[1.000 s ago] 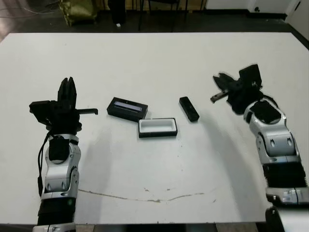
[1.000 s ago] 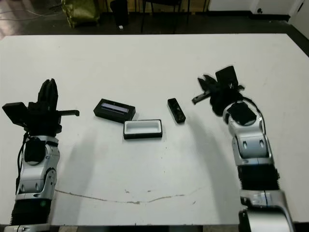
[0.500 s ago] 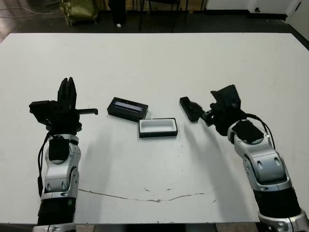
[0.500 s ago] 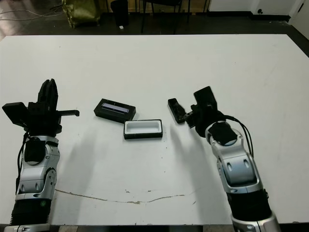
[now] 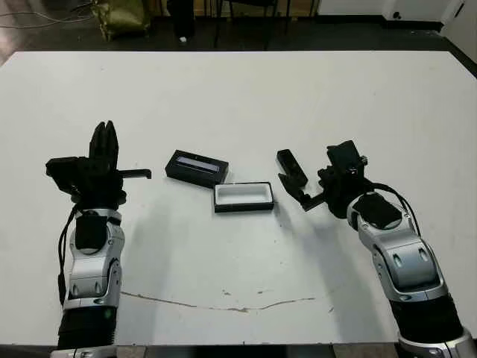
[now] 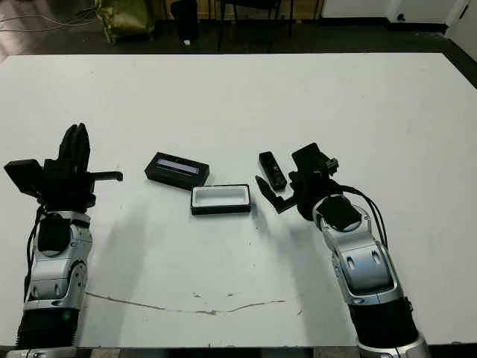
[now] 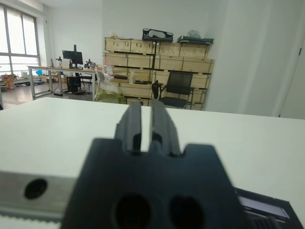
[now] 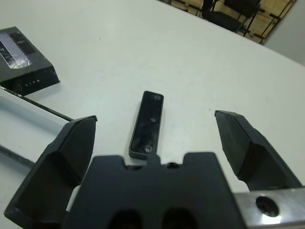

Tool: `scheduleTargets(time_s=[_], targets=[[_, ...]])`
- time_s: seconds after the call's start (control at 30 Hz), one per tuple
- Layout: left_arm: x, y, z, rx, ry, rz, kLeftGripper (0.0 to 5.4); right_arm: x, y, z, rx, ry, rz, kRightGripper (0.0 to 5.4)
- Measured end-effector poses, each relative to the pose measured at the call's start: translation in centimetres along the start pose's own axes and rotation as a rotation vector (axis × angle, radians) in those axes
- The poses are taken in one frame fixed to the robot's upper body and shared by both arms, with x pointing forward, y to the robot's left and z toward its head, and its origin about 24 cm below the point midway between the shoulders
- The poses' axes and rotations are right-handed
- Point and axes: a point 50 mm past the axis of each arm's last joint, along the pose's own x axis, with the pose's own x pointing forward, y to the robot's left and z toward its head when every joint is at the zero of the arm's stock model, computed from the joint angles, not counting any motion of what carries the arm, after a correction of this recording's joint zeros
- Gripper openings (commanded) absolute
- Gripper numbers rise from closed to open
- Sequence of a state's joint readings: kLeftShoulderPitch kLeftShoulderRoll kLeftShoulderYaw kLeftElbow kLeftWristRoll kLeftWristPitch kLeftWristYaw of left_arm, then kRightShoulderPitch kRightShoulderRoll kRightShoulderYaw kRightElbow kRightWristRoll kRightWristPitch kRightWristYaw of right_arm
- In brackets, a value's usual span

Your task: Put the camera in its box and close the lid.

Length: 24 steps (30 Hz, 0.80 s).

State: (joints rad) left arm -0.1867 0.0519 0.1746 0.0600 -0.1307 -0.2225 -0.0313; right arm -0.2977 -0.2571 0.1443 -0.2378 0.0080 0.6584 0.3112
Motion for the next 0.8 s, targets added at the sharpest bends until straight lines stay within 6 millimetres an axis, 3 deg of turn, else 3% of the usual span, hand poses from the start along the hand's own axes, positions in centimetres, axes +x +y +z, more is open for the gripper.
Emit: scheduleTargets(time_s=[0.3, 0.47, 0.8], targets=[[0.0, 0.0, 0.0, -0.001, -0.003, -0.002, 0.00, 0.6, 0.2, -1.1, 0.086, 0.052, 0.027, 5.34], [-0.1, 0.0, 0.0, -0.002, 0.000, -0.002, 0.00, 0.9, 0.4, -1.7, 0.237, 0.069, 0.026, 4.56], [-0.2, 0.1, -0.1, 0.000, 0.005, -0.004, 0.00, 1.0, 0.6, -1.9, 0.297, 0.087, 0.003, 4.77]])
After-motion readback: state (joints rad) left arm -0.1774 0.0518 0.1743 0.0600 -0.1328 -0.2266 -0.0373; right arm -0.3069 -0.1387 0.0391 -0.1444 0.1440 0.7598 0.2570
